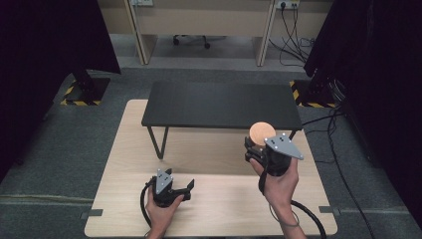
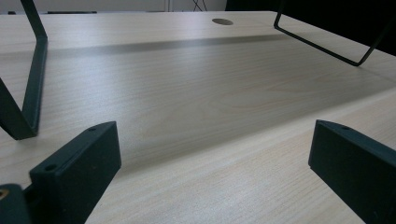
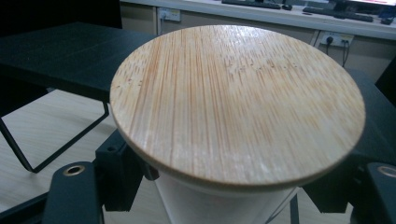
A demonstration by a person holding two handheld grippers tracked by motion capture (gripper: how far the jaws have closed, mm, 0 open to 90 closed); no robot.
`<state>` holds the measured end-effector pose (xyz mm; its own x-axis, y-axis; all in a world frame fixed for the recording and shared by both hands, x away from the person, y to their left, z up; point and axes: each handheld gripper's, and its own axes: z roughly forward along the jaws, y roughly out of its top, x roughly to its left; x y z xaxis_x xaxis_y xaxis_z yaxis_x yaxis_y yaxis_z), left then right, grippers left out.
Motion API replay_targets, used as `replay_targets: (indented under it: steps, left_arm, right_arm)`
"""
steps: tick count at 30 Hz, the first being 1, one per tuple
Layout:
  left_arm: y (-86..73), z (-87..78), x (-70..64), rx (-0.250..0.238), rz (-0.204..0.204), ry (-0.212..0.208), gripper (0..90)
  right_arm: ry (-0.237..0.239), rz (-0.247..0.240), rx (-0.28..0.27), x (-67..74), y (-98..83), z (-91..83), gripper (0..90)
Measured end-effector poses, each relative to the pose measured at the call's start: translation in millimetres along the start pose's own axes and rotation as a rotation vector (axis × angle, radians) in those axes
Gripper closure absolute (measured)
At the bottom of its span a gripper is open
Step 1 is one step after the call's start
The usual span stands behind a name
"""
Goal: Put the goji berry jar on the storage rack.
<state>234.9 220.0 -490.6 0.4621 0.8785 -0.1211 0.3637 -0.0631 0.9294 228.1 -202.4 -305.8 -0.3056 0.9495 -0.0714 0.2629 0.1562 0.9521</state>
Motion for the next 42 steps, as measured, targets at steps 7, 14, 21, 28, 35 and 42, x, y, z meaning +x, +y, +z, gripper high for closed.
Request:
replay_targets:
  steps: [7, 14, 21, 28, 35, 42]
  left_arm:
    - [0.0, -0.1, 0.0, 0.000, 0.000, 0.000, 1.6]
    - [0.1, 0.0, 0.0, 0.001, 0.002, -0.001, 1.6]
    - [0.2, 0.1, -0.1, 0.001, 0.004, -0.002, 1.7]
    - [0.1, 0.3, -0.3, 0.001, 0.007, -0.003, 1.6]
    - [0.3, 0.6, -0.6, 0.001, 0.009, -0.003, 1.7]
    - [0.4, 0.6, -0.5, 0.002, 0.009, -0.002, 1.7]
  right_arm:
    - [-0.014, -0.003, -0.013, -7.7, 44.6, 29.8, 26.3]
    - [-0.013, 0.023, 0.019, -18.4, 66.4, 69.9, 26.3]
    - [0.004, 0.070, 0.082, -29.5, 67.4, 107.0, 26.3]
    - [0.001, 0.058, 0.056, -28.1, 57.5, 112.5, 26.3]
    - [0.012, 0.075, 0.021, -31.7, 47.7, 114.7, 26.3]
    - [0.018, 0.073, 0.015, -33.8, 46.2, 115.6, 26.3]
